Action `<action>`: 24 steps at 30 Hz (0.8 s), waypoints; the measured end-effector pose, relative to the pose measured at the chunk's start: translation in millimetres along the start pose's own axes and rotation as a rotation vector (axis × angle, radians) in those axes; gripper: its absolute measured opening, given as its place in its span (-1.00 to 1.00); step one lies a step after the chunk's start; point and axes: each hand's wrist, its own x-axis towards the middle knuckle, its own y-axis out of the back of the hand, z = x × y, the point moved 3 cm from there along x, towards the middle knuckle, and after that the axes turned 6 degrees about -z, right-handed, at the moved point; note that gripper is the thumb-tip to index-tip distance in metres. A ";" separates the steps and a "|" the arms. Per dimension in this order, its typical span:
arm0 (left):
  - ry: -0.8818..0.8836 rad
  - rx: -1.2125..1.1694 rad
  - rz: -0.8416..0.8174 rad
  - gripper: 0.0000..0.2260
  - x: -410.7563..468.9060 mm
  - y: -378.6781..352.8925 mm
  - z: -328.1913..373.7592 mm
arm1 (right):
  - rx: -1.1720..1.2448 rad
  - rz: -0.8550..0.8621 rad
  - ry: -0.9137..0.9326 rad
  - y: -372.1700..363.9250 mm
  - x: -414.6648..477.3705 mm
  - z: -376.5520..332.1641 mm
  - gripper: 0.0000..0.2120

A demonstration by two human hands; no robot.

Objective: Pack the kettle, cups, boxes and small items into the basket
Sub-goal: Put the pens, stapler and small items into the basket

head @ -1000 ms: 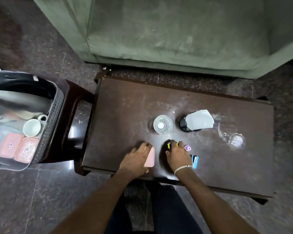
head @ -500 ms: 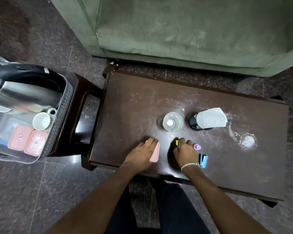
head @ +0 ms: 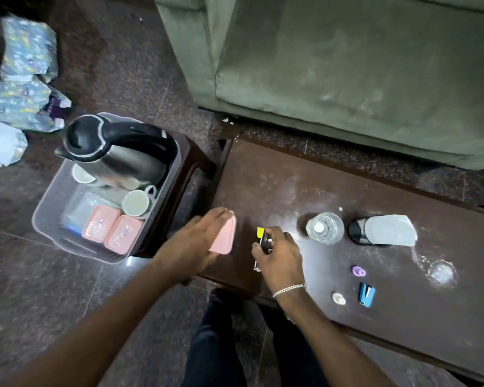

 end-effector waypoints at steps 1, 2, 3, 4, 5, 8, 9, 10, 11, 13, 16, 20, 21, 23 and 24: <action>0.015 -0.007 0.001 -0.11 -8.3 9.5 -13.4 | 0.010 -0.007 0.020 -4.5 -0.6 -13.4 -0.67; 0.036 -0.018 0.004 -0.11 -20.4 20.1 -31.9 | 0.019 -0.019 0.042 -12.9 -0.9 -30.7 -0.67; 0.059 -0.026 0.004 -0.11 -33.0 30.8 -51.8 | 0.031 -0.033 0.061 -22.9 -1.4 -48.7 -0.67; 0.078 -0.020 -0.004 -0.11 -44.4 39.8 -69.6 | 0.046 -0.048 0.077 -30.7 -2.3 -64.4 -0.66; 0.101 -0.002 -0.017 -0.10 -57.5 48.9 -89.8 | 0.060 -0.066 0.097 -40.4 -3.6 -81.4 -0.67; 0.176 0.060 -0.064 -0.06 -95.6 70.5 -147.5 | 0.102 -0.116 0.134 -71.4 -7.5 -127.8 -0.69; 0.197 0.063 -0.080 -0.05 -106.0 75.0 -164.0 | 0.111 -0.129 0.140 -80.6 -9.1 -140.2 -0.70; 0.213 0.065 -0.091 -0.05 -117.0 79.1 -180.7 | 0.112 -0.136 0.147 -91.7 -10.5 -153.4 -0.70; 0.222 0.076 -0.098 -0.04 -126.1 82.9 -195.5 | 0.106 -0.140 0.155 -102.4 -11.9 -165.9 -0.70; 0.228 0.103 -0.115 -0.04 -139.7 87.1 -221.7 | 0.089 -0.152 0.170 -123.9 -13.2 -188.9 -0.69; 0.217 0.126 -0.146 -0.03 -147.4 87.2 -251.5 | 0.076 -0.189 0.154 -152.9 -11.8 -214.7 -0.69; 0.178 0.160 -0.146 -0.01 -145.7 83.0 -279.0 | -0.004 -0.222 0.130 -183.5 -9.5 -235.2 -0.70; 0.168 0.170 -0.144 0.00 -144.6 81.6 -285.2 | -0.027 -0.227 0.121 -189.8 -9.1 -238.6 -0.70; 0.148 0.180 -0.169 0.00 -140.5 78.7 -295.3 | -0.079 -0.236 0.097 -199.4 -7.6 -243.5 -0.69; 0.139 0.193 -0.191 0.00 -137.7 77.5 -297.6 | -0.106 -0.240 0.083 -202.0 -6.8 -244.1 -0.69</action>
